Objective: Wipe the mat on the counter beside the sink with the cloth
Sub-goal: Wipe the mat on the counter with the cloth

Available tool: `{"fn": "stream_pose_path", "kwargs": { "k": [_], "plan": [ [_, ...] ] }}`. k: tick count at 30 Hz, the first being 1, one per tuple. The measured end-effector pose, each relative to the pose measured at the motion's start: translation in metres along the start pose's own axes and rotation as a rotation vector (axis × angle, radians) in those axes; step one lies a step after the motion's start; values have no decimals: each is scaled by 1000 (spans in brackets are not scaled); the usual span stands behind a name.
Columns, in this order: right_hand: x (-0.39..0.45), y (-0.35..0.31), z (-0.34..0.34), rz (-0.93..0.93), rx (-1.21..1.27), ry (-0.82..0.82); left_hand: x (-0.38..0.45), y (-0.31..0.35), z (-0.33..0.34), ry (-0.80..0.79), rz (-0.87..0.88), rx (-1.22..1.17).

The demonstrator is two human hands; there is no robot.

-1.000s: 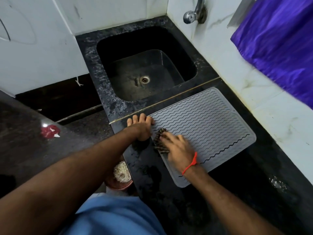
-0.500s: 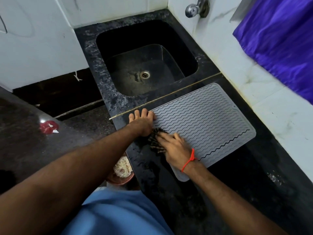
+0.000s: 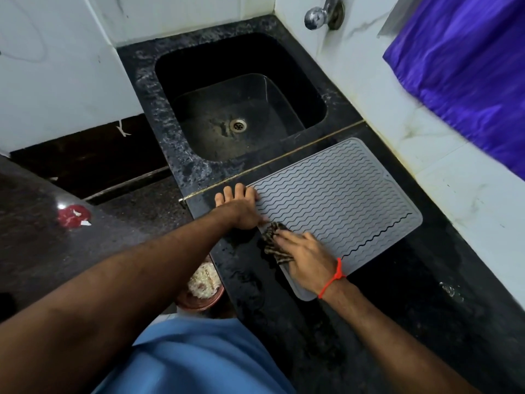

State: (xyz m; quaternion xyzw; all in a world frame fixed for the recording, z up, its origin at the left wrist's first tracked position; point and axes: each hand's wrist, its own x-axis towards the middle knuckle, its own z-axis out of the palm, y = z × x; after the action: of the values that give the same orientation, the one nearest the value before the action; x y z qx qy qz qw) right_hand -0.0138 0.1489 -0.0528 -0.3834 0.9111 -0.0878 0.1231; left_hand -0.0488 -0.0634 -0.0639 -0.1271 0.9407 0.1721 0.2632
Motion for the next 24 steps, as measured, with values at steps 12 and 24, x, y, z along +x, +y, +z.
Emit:
{"fn": "stream_pose_path", "kwargs": {
  "k": [12,24],
  "plan": [
    [-76,27,-5,-19,89,-405,-5,1,14,122,41,34],
    [11,24,-15,65,148,1,-24,7,28,95,51,199]
  ]
}}
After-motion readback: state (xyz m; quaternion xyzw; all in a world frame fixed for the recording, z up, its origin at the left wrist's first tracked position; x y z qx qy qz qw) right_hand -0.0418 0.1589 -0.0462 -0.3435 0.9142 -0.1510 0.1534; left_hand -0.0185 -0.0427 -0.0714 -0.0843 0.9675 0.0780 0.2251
